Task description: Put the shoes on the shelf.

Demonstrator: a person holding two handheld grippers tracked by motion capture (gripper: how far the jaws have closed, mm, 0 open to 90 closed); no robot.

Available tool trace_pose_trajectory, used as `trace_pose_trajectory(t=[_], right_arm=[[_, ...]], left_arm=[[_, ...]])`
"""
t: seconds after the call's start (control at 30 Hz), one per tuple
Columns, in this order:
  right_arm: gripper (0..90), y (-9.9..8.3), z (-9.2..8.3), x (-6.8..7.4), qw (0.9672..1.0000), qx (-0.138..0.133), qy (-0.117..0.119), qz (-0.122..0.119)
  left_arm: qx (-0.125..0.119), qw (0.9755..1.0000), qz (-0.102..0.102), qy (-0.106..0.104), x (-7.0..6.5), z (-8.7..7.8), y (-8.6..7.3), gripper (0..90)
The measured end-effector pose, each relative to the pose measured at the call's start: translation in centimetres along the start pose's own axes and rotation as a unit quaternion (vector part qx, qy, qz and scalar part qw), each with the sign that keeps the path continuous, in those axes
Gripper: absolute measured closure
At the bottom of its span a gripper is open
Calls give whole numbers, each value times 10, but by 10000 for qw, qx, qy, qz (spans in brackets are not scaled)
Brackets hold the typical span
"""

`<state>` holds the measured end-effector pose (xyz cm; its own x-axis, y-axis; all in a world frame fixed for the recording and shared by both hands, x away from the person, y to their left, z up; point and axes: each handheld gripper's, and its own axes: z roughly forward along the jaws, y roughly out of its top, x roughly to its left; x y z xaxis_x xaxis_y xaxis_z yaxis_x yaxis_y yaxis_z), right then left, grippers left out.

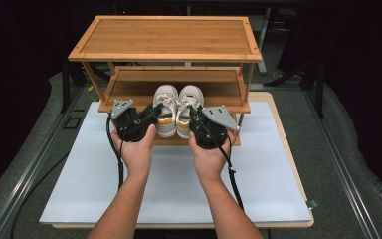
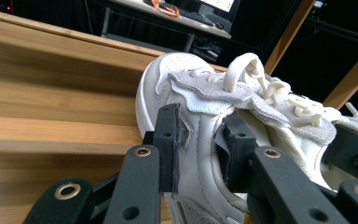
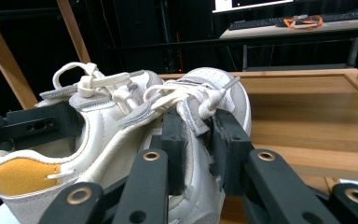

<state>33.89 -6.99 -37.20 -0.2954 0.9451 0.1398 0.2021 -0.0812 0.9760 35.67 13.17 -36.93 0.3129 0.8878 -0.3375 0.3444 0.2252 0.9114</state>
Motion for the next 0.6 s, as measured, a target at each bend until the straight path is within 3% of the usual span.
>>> trace_pose_trajectory(t=[0.13, 0.37, 0.6], right_arm=[[758, 3, 6, -2, 10000, 39, -5, 20], [757, 10, 18, -5, 10000, 74, 56, 31], [757, 17, 32, -11, 9998, 175, 55, 52]], left_arm=[[22, 10000, 30, 21, 0, 6, 5, 718], [-37, 9999, -157, -30, 8, 17, 13, 718], [30, 9999, -150, -9, 11, 31, 18, 718]])
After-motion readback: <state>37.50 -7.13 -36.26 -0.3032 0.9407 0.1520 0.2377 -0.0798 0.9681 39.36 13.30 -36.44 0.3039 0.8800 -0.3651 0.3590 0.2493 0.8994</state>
